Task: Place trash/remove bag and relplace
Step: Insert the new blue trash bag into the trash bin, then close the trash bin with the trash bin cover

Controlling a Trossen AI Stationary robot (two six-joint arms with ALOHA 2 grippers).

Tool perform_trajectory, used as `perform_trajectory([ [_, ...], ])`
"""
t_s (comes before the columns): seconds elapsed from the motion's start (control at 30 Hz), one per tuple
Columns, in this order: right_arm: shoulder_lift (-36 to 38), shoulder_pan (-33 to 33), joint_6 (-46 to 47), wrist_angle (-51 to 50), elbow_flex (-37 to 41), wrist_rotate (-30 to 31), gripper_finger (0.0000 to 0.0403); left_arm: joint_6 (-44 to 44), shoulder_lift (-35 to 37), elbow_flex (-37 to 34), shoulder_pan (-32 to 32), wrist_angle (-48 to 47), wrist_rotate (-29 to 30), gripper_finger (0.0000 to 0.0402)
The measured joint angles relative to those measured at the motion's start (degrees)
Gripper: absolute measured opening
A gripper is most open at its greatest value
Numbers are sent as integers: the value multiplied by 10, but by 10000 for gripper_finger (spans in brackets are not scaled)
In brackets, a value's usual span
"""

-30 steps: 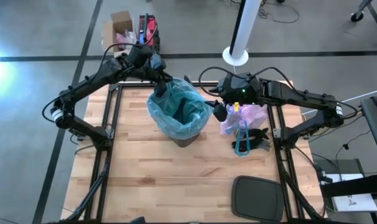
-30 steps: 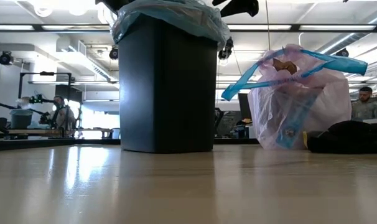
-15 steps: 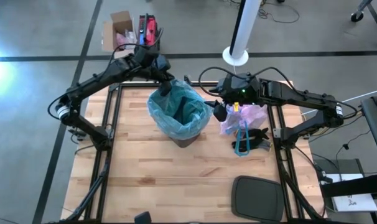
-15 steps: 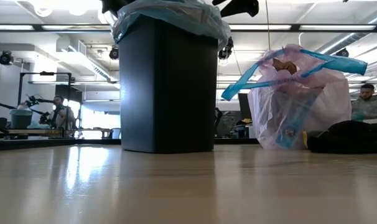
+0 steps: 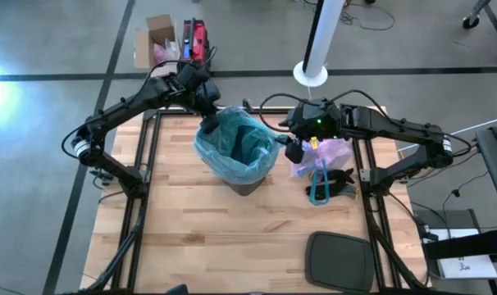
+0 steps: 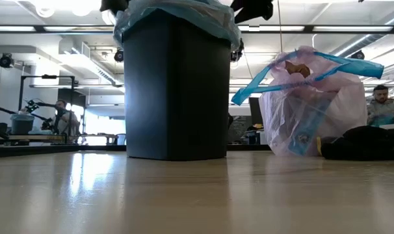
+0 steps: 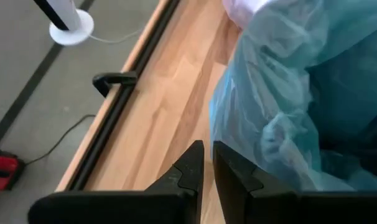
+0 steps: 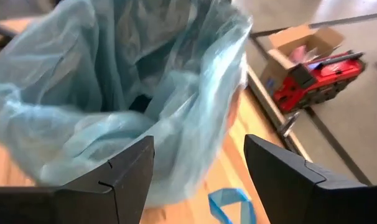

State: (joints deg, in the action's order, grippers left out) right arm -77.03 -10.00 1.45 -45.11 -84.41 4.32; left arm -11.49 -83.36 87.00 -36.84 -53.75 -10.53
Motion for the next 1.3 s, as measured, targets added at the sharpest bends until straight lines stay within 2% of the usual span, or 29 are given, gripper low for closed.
perform_trajectory([
  [0.17, 0, 0, -6, -15, 47, -36, 250, 18, 22, 0, 0, -1, -1, 20],
  [0.3, 0, 1, -3, 64, 104, -70, 252, 33, 38, 0, 0, -8, -2, 20],
  [0.43, 0, 3, -6, 96, 145, -74, 245, 53, 63, 0, 0, -13, -4, 20],
  [0.67, 42, 6, -14, 76, 136, -36, 242, 99, 144, 0, 0, -12, 4, 20],
  [0.83, 85, 23, -22, 5, 129, 11, 274, 150, 213, 0, 20, 17, 24, 20],
  [0.93, 110, 49, -21, -49, 125, 33, 303, 190, 249, -1, 76, 69, 57, 20],
  [1.03, 127, 91, -5, -81, 125, 38, 327, 217, 268, -2, 154, 97, 120, 20],
  [1.17, 133, 167, 36, -128, 125, 38, 339, 257, 265, -2, 289, 101, 252, 20],
  [1.3, 132, 255, 93, -207, 125, 37, 334, 308, 235, -3, 441, 101, 394, 20],
])
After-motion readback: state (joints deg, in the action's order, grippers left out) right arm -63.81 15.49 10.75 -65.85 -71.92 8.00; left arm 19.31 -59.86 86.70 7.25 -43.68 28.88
